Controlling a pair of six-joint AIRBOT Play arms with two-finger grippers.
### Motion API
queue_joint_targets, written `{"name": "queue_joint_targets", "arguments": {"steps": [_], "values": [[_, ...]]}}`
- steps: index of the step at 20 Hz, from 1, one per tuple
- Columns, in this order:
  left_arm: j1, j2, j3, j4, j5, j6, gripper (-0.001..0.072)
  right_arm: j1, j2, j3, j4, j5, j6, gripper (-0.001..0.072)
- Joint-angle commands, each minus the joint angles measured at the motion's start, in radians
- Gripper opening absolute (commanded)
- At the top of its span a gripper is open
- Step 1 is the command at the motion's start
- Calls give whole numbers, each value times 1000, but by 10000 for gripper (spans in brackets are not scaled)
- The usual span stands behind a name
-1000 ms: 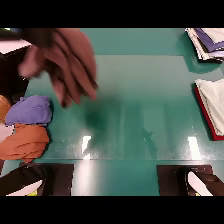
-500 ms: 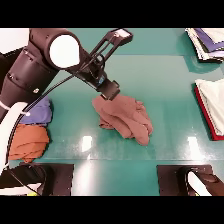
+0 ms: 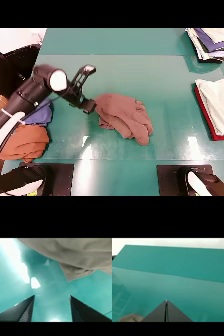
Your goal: Fold the shirts.
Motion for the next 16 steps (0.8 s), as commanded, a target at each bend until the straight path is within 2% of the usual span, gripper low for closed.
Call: {"name": "queue_joint_targets", "arguments": {"steps": [1, 3, 6, 8, 11, 12, 13, 16], "values": [[31, 27, -261, -237, 269, -11, 500, 0, -34, 1, 5, 25, 0, 15], [31, 17, -336, -350, 378, 31, 501, 0, -51, 1, 6, 24, 0, 15], [31, -13, -387, -435, 481, 64, 500, 0, -58, 1, 5, 23, 0, 15], [31, -54, -388, -471, 500, 72, 500, 0, -58, 1, 5, 23, 0, 16], [31, -87, -386, -539, 504, 142, 497, 0, -58, 1, 5, 24, 0, 15], [31, -84, -380, -533, 505, 142, 309, 0, -58, 1, 4, 25, 0, 15], [31, -83, -368, -516, 507, 142, 26, 0, -59, 0, 3, 34, 0, 16], [66, -82, -299, -429, 413, 134, 22, 0, -42, -70, -5, 102, 0, 15]]}}
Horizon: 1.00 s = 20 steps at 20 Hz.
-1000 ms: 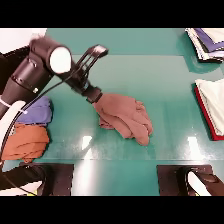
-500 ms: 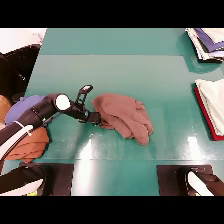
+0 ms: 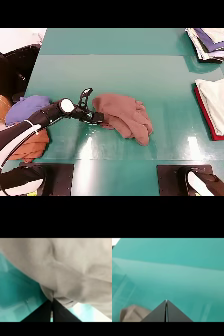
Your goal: Fold the shirts.
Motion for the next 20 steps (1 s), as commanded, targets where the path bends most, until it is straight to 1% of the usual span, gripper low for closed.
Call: {"name": "queue_joint_targets", "arguments": {"steps": [1, 4, 5, 7, 8, 10, 12, 14, 15, 18, 19, 20], "values": [[53, -3, 75, 77, -102, 8, 22, 1, 22, -105, -7, 85, 1, 15], [151, -3, 169, 138, -203, 10, 22, 1, 69, -380, -6, 164, 2, 16], [174, -3, 191, 143, -214, 10, 22, 2, 80, -487, -2, 177, 2, 39], [200, -3, 212, 144, -210, 11, 22, 7, 88, -721, 52, 182, 2, 470], [200, -3, 214, 148, -208, 11, 22, 20, 87, -827, 92, 157, 1, 474], [200, -4, 213, 153, -209, 15, 22, 87, 85, -1021, 180, 26, 0, 472], [200, -4, 213, 154, -208, 17, 22, 190, 56, -1115, 268, -78, 0, 471], [200, -4, 213, 154, -209, 17, 23, 328, -3, -1131, 366, -143, -27, 472], [200, -4, 213, 154, -209, 17, 23, 405, -42, -1114, 390, -181, -38, 471], [200, -4, 213, 161, -217, 17, 22, 560, -168, -1031, 381, -289, -38, 471], [200, -4, 213, 165, -224, 17, 23, 579, -208, -1001, 353, -325, -37, 441], [200, -4, 213, 173, -231, 17, 23, 584, -245, -969, 305, -342, -32, 436]]}}
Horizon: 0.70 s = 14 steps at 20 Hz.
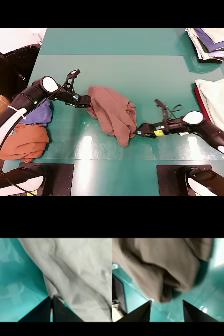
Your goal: Fold the shirts.
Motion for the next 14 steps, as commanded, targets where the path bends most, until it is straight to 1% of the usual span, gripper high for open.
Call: {"name": "queue_joint_targets", "arguments": {"steps": [1, 3, 6, 10, 13, 14], "values": [[1, 0, 2, 30, -24, 0, 23, 87, -133, 80, -77, -108, 10, 435], [2, 0, 1, 57, -41, 0, 23, 66, -189, 131, -142, -67, 33, 435], [1, 0, 1, 70, -41, 0, 23, 53, -240, 180, -164, -58, 33, 433], [1, 0, 1, 77, -41, 0, 23, 51, -246, 215, -175, -26, 45, 432], [1, 0, 1, 77, -41, 0, 23, 51, -246, 230, -281, 33, 99, 432], [1, 0, 1, 77, -39, 0, 23, 51, -246, 231, -295, 51, 101, 432]]}}
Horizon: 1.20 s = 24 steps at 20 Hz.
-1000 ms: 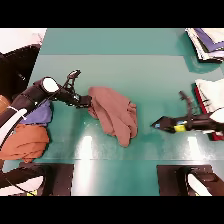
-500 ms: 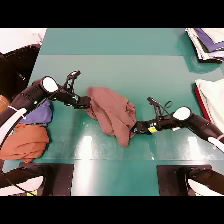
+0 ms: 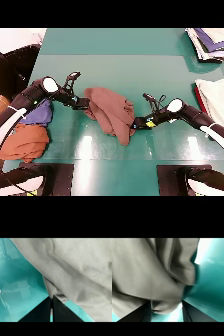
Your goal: Fold the shirts.
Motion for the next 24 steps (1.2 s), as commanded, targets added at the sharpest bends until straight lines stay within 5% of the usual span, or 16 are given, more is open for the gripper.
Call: {"name": "queue_joint_targets", "arguments": {"steps": [1, 7, 8, 11, 13, 16, 21, 24], "values": [[0, 0, 1, 5, 2, 0, 23, 0, -5, 15, -74, 64, 34, 432], [0, 0, 1, 4, 3, 0, 23, 7, -6, 18, -23, -51, 34, 420], [0, 0, 1, 4, 4, 0, 23, 8, -6, 18, -12, -84, 32, 285], [0, 0, 1, 4, 3, 0, 23, 34, -6, 18, 32, -156, 26, 237], [1, 0, 1, 4, 2, 0, 22, 54, -5, 18, 30, -174, -5, 15], [1, 13, 2, 80, -5, -14, 21, 19, 33, 39, -26, -166, 2, 13], [1, 195, 9, 486, -6, -178, 22, -254, 274, 215, -248, -24, 64, 13], [1, 328, 74, 554, 12, -187, 22, -413, 399, 338, -259, 22, 55, 13]]}}
